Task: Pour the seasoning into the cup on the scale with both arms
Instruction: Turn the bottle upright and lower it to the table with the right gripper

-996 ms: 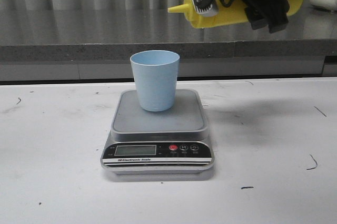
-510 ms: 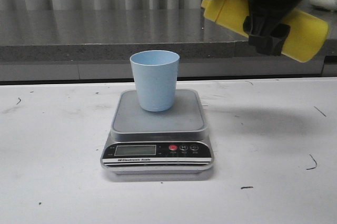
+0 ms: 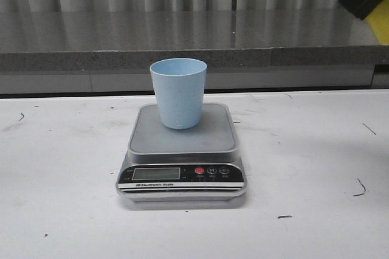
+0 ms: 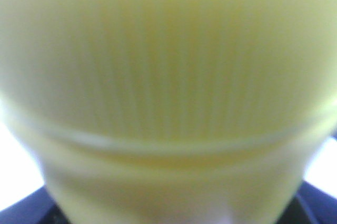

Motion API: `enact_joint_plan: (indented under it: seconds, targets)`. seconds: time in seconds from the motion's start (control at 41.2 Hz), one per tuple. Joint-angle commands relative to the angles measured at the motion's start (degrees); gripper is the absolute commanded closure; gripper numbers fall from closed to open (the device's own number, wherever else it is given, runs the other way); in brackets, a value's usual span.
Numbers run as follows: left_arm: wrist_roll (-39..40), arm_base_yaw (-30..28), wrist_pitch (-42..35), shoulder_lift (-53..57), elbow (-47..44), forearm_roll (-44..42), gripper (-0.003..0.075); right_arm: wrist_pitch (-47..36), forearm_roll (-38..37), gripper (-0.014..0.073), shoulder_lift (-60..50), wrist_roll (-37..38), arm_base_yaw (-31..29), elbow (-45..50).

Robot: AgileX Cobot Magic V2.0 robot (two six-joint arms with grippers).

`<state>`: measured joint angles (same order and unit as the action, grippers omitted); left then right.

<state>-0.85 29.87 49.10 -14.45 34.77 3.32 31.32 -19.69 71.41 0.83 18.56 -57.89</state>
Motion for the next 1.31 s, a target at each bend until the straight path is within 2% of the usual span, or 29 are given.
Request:
enact_joint_plan:
  seconds: [0.0, 0.194, 0.461, 0.534, 0.68, 1.069, 1.287]
  targets:
    - [0.39, 0.05, -4.24, -0.58, 1.30, 0.62, 0.0300, -10.72, -0.93, 0.0222, -5.88, 3.31, -1.78, 3.01]
    - [0.39, 0.05, -4.24, -0.58, 1.30, 0.62, 0.0300, -23.25, -0.89, 0.0222, -9.73, 8.30, -4.27, 13.47]
    - [0.39, 0.05, -4.24, -0.58, 1.30, 0.62, 0.0300, -56.55, -0.83, 0.0223, -9.12, 10.59, -9.99, 28.80]
    - [0.39, 0.05, -4.24, -0.58, 1.30, 0.62, 0.0300, -62.85, 0.34, 0.0225, -7.57, 10.59, -12.40, 30.96]
    - [0.39, 0.05, -4.24, -0.58, 1.30, 0.62, 0.0300, -69.47, 1.85, 0.0234, -1.72, 10.59, -15.17, 31.65]
    - [0.39, 0.05, -4.24, -0.58, 1.30, 0.62, 0.0300, -92.09, 1.63, 0.0234, 17.17, 10.31, -14.90, 30.88]
    - [0.39, 0.05, -4.24, -0.58, 1.30, 0.62, 0.0300, -94.28, -1.34, 0.0234, 24.40, 9.73, -14.84, 26.91]
